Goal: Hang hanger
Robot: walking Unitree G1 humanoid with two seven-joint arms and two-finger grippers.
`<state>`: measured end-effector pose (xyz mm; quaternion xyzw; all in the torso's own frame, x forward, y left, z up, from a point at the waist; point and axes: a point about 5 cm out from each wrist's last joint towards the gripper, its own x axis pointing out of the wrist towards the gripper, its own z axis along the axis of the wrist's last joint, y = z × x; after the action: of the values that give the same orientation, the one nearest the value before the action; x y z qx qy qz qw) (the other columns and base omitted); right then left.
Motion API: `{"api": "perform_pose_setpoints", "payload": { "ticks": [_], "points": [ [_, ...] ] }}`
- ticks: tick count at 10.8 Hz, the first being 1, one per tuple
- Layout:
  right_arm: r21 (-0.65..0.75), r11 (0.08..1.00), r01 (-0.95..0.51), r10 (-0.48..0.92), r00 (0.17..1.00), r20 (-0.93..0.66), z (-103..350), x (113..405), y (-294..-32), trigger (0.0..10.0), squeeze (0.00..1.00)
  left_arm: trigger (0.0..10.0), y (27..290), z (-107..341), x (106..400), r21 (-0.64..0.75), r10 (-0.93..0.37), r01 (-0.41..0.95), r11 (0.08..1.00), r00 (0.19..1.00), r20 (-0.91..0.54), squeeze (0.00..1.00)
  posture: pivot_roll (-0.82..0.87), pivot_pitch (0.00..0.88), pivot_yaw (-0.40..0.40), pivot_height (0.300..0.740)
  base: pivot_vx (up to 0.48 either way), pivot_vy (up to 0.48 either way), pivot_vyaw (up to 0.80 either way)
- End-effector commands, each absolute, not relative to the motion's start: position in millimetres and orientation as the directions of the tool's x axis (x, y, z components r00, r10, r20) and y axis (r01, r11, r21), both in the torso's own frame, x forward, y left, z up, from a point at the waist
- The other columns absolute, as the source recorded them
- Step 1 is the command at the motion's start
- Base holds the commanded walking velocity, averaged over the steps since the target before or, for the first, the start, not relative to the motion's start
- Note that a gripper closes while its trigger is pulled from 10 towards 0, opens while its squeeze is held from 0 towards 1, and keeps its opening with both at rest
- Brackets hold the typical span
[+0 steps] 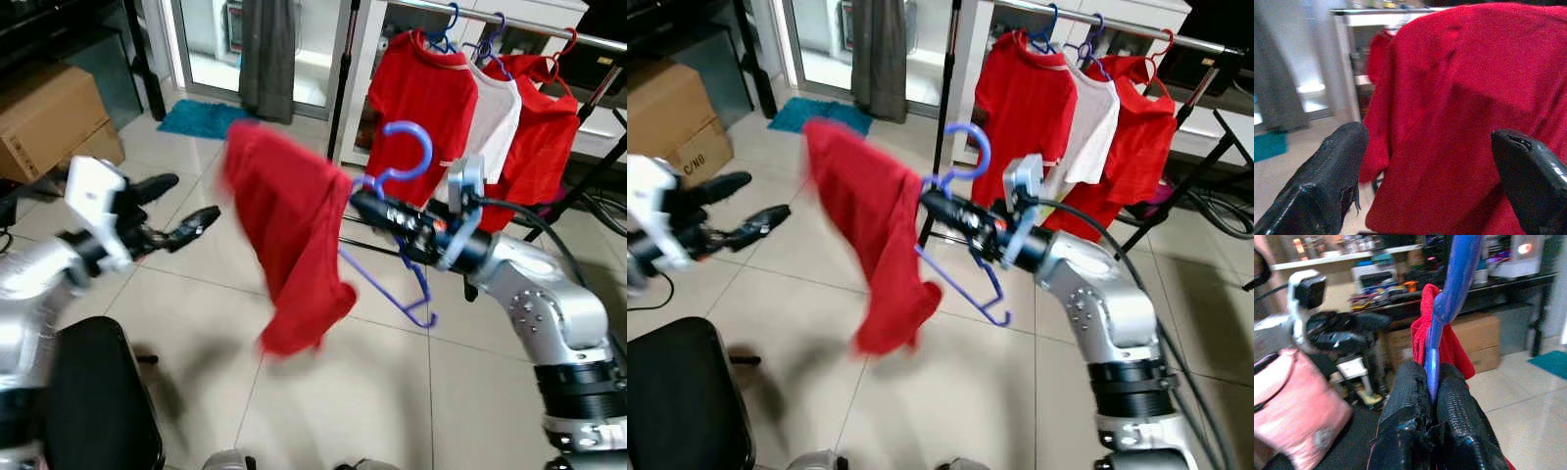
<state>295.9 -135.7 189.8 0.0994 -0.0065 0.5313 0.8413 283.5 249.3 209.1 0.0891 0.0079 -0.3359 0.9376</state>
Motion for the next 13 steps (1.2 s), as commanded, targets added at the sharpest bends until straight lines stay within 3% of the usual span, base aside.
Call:
{"api": "perform_pose_setpoints", "payload": {
  "ticks": [1,2,3,4,5,7,13],
  "points": [
    [0.15,0.377,-0.914,0.906,0.398,0.143,194.8,293.2,-137.1,10.0,0.0,10.0,249.1,216.3,286.0,0.189,-0.654,0.655,0.732,0.753,-0.077,1.0,-0.04,0.0,-0.055,0.74,0.0,0.0,0.0],
    [0.151,0.31,-0.939,0.93,0.332,0.156,197.6,287.5,-134.4,10.0,0.0,10.0,251.3,217.9,291.7,0.226,-0.67,0.675,0.702,0.734,-0.111,1.0,-0.04,0.0,-0.049,0.74,0.0,0.0,0.0],
    [0.15,0.283,-0.947,0.938,0.306,0.164,199.8,285.3,-133.4,10.0,0.0,10.0,251.3,219.6,295.5,0.237,-0.68,0.685,0.689,0.724,-0.114,0.24,-0.04,0.0,-0.048,0.74,0.0,0.0,0.0],
    [0.147,0.261,-0.954,0.942,0.285,0.178,202.3,283.9,-132.4,10.0,0.0,10.0,257.0,218.7,303.6,0.258,-0.651,0.659,0.706,0.748,-0.129,0.0,-0.05,0.0,-0.045,0.74,0.0,0.0,0.0],
    [0.15,0.24,-0.959,0.944,0.267,0.192,204.3,282.6,-131.9,10.0,0.0,10.0,263.9,211.5,313.0,0.259,-0.618,0.637,0.726,0.77,-0.161,0.0,-0.05,0.0,-0.043,0.74,0.0,0.0,0.0],
    [0.144,0.222,-0.964,0.949,0.248,0.195,206.1,281.2,-131.9,10.0,0.0,0.0,265.1,206.0,319.6,0.255,-0.626,0.648,0.718,0.761,-0.171,0.0,-0.06,0.0,-0.037,0.74,0.0,0.0,0.0],
    [0.126,0.222,-0.967,0.951,0.243,0.189,209.7,281.9,-133.7,10.0,0.0,0.0,243.1,198.5,327.4,0.158,-0.784,0.797,0.582,0.602,-0.151,0.0,-0.07,0.0,-0.021,0.74,0.0,0.0,0.0]
  ]
}}
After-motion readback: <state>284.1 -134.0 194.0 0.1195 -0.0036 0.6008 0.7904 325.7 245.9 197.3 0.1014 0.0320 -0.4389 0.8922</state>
